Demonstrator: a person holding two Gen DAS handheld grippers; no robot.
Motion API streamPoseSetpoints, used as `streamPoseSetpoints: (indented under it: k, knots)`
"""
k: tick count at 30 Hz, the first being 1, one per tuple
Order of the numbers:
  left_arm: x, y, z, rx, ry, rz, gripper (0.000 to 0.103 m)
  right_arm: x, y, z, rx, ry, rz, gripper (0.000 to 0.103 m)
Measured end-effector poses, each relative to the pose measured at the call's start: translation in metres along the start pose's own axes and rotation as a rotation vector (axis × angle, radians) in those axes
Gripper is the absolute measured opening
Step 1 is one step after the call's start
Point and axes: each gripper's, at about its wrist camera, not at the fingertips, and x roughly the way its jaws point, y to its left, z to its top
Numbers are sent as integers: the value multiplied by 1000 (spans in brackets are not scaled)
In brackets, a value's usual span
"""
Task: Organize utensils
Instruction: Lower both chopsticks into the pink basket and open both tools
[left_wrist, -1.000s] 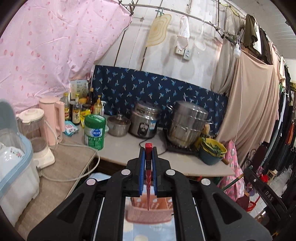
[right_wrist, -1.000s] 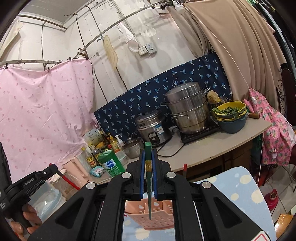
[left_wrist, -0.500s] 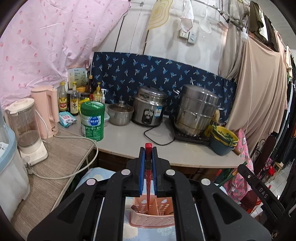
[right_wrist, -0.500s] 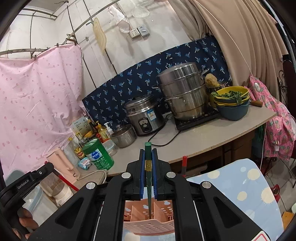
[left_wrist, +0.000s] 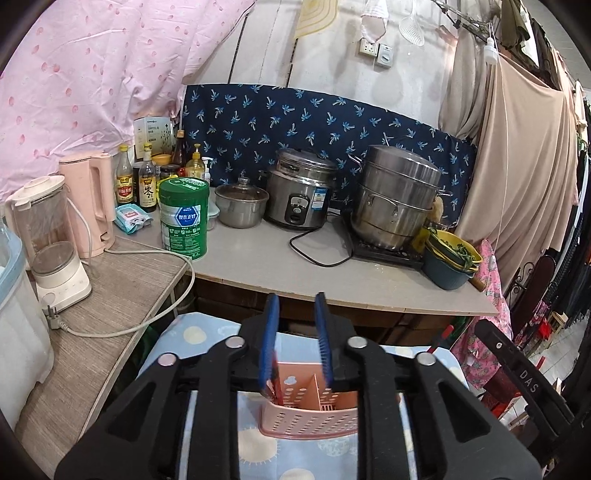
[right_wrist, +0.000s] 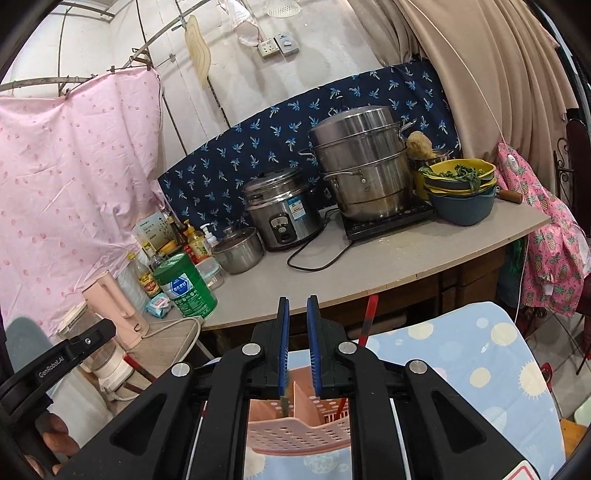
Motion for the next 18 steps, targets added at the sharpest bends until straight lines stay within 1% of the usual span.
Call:
streamPoseSetpoints:
  k: [1,4,6,8,13,15,18]
  knots:
    - [-2,-1,-1,3,-3,3,27,-2,0,-1,-2,-1,1,12]
    - [-6,-3,-4,15,-6,9,32,-10,1,-5,-9,-2,3,13]
    - [-10,-4,-5,17,-5,8,32,-15,2,-7,-13,-2,9,14]
    - [-14,-5,-7,18,-6,7,33,-23,3,-10,-20,-5,10,19]
    - [-28,-7,-11,25,-20,14,34,-42,3,-18,-21,-8,25,21]
    - [-35,-8,-14,29,-27,13,35,-51,3,-20,-27,-14,24,27]
    - [-47,-11,-16,36,-33,13,35,-66,2,-25,-31,-12,30,28]
